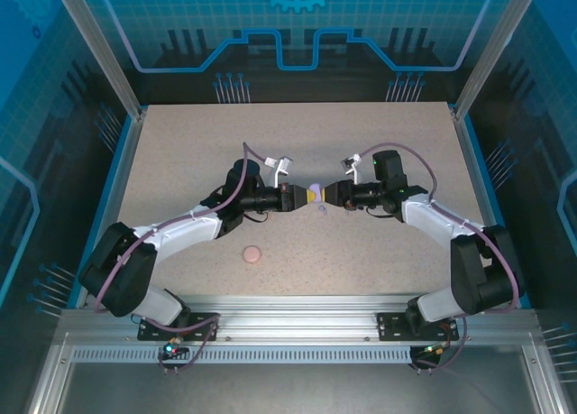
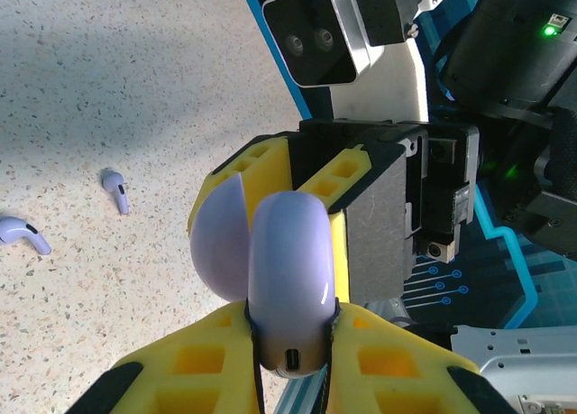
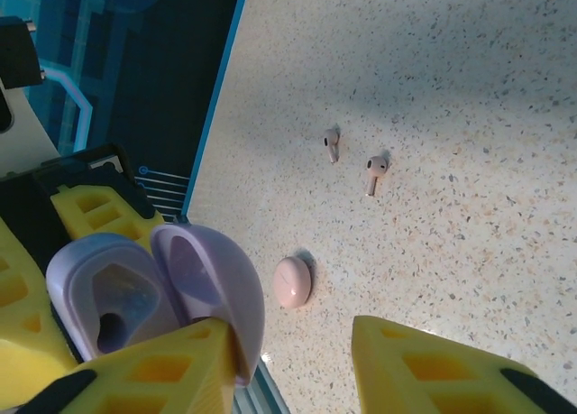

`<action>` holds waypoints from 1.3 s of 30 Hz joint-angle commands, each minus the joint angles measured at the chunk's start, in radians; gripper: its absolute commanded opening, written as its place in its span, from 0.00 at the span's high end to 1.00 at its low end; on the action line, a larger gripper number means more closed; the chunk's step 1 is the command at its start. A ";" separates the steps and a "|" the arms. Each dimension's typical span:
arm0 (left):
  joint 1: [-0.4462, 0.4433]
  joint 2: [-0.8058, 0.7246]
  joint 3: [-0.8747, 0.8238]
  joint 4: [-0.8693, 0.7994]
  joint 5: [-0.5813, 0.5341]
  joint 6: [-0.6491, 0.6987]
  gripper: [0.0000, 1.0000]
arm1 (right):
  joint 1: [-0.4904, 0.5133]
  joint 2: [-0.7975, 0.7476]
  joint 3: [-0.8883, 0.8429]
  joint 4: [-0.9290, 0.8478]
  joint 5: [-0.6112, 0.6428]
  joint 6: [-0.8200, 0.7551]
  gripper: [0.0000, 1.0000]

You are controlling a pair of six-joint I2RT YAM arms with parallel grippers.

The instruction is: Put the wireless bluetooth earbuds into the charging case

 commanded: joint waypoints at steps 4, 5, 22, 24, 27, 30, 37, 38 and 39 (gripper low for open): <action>-0.012 0.005 0.033 0.036 0.032 -0.012 1.00 | 0.007 0.032 0.021 0.022 0.008 0.002 0.67; -0.014 0.004 0.031 0.035 0.032 -0.012 1.00 | 0.008 0.033 0.022 0.026 0.009 0.004 0.67; -0.027 0.017 0.010 0.063 0.020 -0.020 1.00 | 0.010 0.026 0.031 0.037 -0.042 0.013 1.00; -0.027 0.016 0.009 0.062 0.014 -0.020 1.00 | 0.008 0.018 0.032 0.018 -0.022 0.008 1.00; -0.026 0.009 0.000 0.051 -0.029 -0.016 0.65 | 0.007 0.009 0.047 -0.064 0.045 -0.013 1.00; -0.023 -0.018 -0.016 0.015 -0.103 0.001 0.22 | 0.005 0.017 0.107 -0.173 0.128 -0.062 1.00; 0.061 -0.104 0.102 -0.287 -0.102 0.174 0.01 | 0.005 0.096 0.285 -0.452 0.246 -0.308 1.00; 0.067 -0.100 0.138 -0.354 -0.094 0.217 0.01 | 0.006 0.106 0.312 -0.485 0.269 -0.348 1.00; 0.074 -0.091 0.172 -0.416 -0.074 0.263 0.01 | 0.006 0.119 0.341 -0.517 0.286 -0.393 1.00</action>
